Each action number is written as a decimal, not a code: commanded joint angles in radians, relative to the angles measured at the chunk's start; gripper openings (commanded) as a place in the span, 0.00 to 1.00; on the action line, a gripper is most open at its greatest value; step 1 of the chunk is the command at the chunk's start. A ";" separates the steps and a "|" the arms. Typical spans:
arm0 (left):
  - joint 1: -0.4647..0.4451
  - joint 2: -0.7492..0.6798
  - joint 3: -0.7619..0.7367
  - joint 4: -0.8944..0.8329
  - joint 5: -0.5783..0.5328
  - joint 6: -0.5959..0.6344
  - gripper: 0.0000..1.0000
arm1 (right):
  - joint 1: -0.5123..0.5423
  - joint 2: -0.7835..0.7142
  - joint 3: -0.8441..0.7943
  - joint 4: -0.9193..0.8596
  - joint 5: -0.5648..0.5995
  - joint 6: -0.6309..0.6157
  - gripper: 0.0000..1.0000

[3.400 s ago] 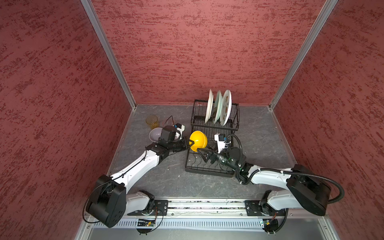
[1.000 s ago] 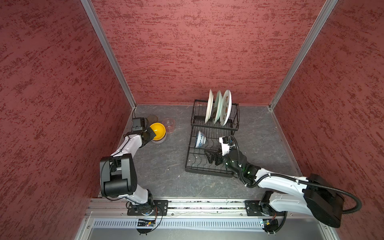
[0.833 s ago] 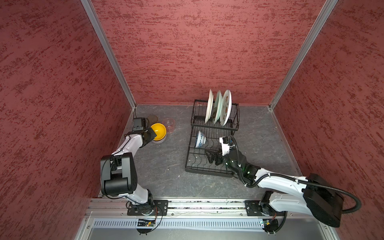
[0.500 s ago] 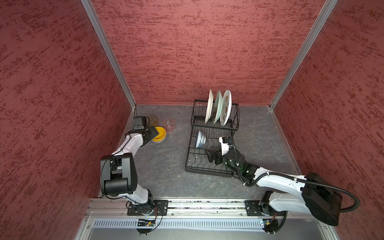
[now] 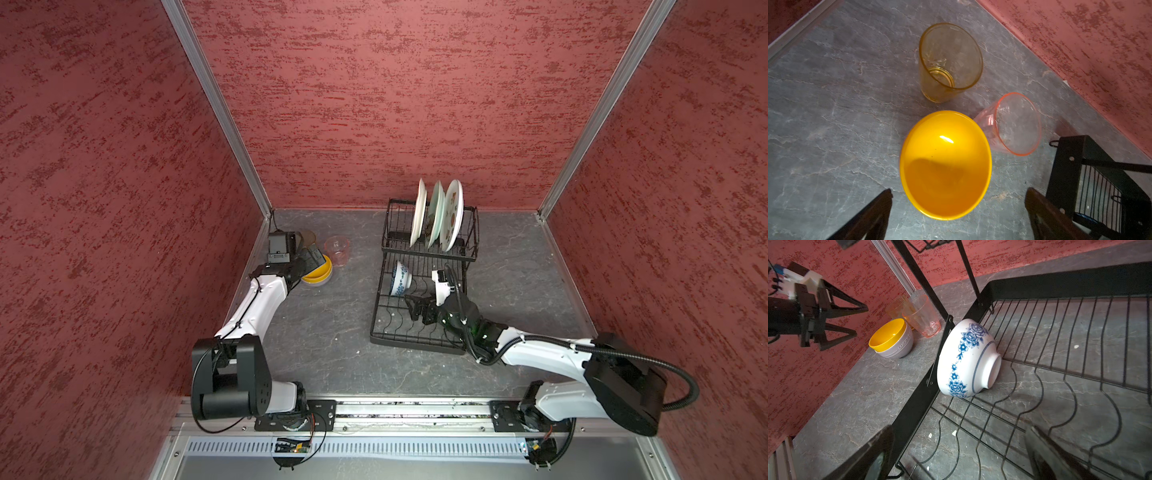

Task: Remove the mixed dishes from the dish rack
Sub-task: 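Lower the yellow bowl into the lilac bowl with the left gripper and release, then move the right gripper onto the blue-and-white floral bowl's rim in the rack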

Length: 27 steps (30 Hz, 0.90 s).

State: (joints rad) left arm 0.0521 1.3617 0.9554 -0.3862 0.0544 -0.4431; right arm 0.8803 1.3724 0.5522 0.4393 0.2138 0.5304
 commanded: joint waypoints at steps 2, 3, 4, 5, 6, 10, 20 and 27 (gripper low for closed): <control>-0.046 -0.059 -0.057 0.012 0.021 -0.029 1.00 | 0.006 0.065 0.042 0.074 0.004 0.066 0.99; -0.051 -0.070 -0.067 0.013 0.032 -0.035 1.00 | 0.005 0.075 0.047 0.085 0.010 0.076 0.99; -0.058 -0.081 -0.078 0.013 0.044 -0.038 1.00 | 0.005 0.101 0.050 0.098 0.021 0.087 0.99; -0.064 -0.093 -0.085 0.013 0.054 -0.041 1.00 | 0.006 0.118 0.052 0.109 0.035 0.098 0.99; -0.068 -0.103 -0.093 0.011 0.057 -0.040 1.00 | 0.005 0.129 0.053 0.120 0.044 0.102 0.99; -0.093 -0.147 -0.120 -0.001 0.064 -0.031 1.00 | 0.005 0.187 0.078 0.158 0.049 0.109 0.99; -0.128 -0.155 -0.143 0.024 0.077 -0.031 1.00 | 0.006 0.284 0.128 0.222 0.082 0.112 0.99; -0.129 -0.163 -0.168 0.044 0.084 -0.039 1.00 | 0.006 0.314 0.170 0.142 0.122 0.128 0.99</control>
State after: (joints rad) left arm -0.0727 1.2076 0.8059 -0.3706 0.1310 -0.4786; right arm 0.8803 1.6798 0.7029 0.5957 0.2958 0.6403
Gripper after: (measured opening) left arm 0.996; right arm 0.989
